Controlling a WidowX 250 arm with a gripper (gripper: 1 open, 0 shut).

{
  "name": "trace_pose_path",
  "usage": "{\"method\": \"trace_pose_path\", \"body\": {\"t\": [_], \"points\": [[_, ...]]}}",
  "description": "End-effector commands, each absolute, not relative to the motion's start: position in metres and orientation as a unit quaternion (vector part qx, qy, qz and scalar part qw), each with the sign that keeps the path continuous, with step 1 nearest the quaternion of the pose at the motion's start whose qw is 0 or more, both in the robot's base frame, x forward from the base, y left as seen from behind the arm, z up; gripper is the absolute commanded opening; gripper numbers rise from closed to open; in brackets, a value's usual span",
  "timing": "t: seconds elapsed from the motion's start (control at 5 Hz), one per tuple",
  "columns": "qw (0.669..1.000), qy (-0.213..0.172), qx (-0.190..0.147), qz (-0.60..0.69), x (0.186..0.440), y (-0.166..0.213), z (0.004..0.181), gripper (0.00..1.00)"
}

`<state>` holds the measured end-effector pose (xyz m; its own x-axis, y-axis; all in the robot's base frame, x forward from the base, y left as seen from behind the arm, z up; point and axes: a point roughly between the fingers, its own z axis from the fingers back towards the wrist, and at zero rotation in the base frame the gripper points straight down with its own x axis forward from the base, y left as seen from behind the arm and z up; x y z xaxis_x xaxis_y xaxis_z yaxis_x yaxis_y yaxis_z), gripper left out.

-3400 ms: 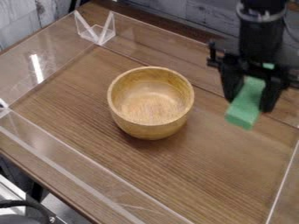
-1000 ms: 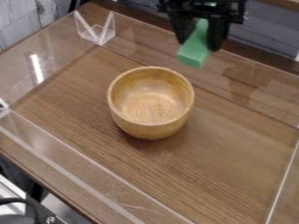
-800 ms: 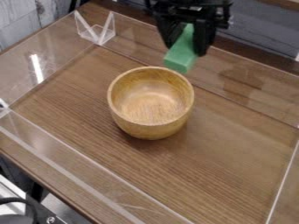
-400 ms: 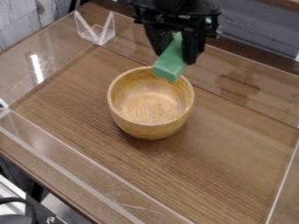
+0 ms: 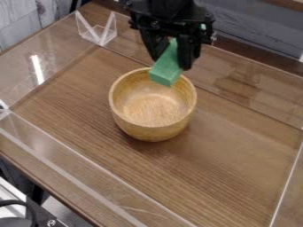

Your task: Put the green block in the brown bowl

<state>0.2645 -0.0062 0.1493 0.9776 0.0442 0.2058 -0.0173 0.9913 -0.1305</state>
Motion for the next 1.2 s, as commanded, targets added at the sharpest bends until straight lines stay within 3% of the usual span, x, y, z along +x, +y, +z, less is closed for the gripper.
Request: {"method": "trace_pose_path", "body": {"t": [0.0,1.0], "points": [[0.989,-0.134,-0.058,0.016,0.266,0.0,0.158,0.0],[0.991,-0.116,-0.045,0.04,0.26,0.001,0.128,0.0]]}}
